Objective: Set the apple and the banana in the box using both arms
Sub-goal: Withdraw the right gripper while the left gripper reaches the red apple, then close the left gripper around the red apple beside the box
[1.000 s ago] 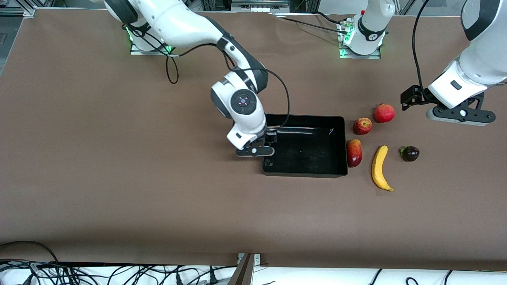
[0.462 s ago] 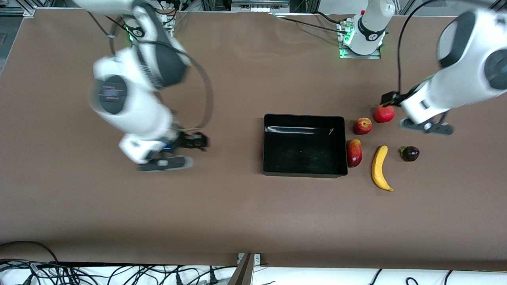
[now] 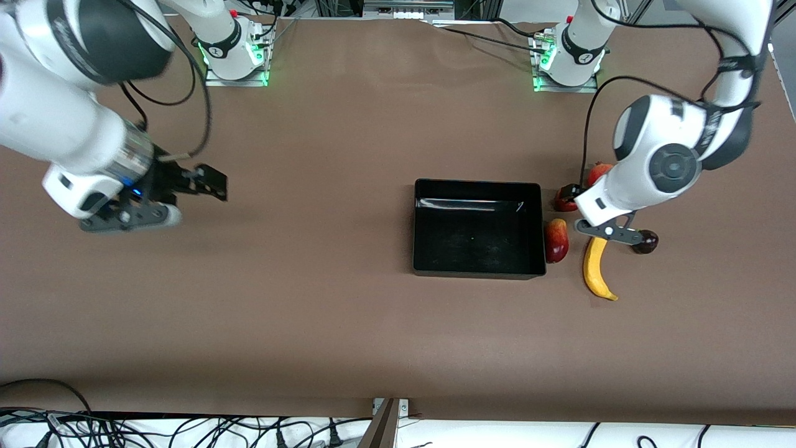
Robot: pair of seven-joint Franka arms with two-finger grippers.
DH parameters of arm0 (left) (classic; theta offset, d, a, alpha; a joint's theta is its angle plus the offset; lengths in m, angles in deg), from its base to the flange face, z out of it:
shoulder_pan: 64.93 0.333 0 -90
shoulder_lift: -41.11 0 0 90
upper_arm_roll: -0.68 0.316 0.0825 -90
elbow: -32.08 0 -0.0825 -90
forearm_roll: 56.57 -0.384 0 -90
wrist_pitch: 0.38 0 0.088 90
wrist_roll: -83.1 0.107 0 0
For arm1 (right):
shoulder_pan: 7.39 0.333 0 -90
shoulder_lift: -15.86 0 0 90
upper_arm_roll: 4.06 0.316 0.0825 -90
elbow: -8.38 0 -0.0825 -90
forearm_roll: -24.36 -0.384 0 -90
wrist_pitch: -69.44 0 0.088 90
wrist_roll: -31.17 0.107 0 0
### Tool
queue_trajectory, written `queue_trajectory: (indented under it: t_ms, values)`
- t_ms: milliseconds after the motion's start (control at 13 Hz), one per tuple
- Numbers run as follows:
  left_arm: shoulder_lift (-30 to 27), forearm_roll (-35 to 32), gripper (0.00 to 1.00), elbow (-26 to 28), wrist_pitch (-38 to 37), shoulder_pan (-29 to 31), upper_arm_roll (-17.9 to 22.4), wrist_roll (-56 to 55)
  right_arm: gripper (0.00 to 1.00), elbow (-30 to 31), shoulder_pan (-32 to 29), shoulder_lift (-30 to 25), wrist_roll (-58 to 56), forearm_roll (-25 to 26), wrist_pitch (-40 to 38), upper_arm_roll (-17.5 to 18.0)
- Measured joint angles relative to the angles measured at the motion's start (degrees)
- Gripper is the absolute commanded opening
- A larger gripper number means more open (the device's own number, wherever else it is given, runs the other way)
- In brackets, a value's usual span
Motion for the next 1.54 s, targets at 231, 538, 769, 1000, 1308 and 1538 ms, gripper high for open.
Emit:
queue_trajectory:
  t_ms: [231, 538, 769, 1000, 1308, 1538]
  values:
    - [0.7, -0.8, 1.0, 9.8, 12.6, 0.7, 0.0, 0.0, 1.0, 8.4, 0.0, -7.0, -0.5, 3.7, 0.6, -0.8]
    - [1.0, -0.8, 1.0, 13.3, 15.4, 2.0, 0.0, -0.1, 1.0, 12.2, 0.1, -9.2, -3.7, 5.6, 1.2, -1.4]
    - [1.6, -0.8, 1.0, 14.3, 15.5, 2.0, 0.0, -0.1, 1.0, 12.6, 0.1, -9.3, -5.6, 5.7, 1.4, -3.3]
    - [3.3, -0.8, 0.47, 14.7, 16.2, 2.0, 0.0, -0.2, 1.0, 12.8, 0.1, -9.3, -5.6, 6.1, 2.4, -3.5]
    - [4.3, -0.8, 0.06, 14.7, 16.5, 2.0, 0.0, -0.2, 1.0, 12.9, 0.1, -9.0, -5.6, 7.2, 3.3, -3.5]
    - [3.5, -0.8, 0.07, 11.8, 14.1, 2.0, 0.0, -0.3, 1.0, 11.9, 0.1, -9.0, -5.6, 7.9, 3.7, -3.6]
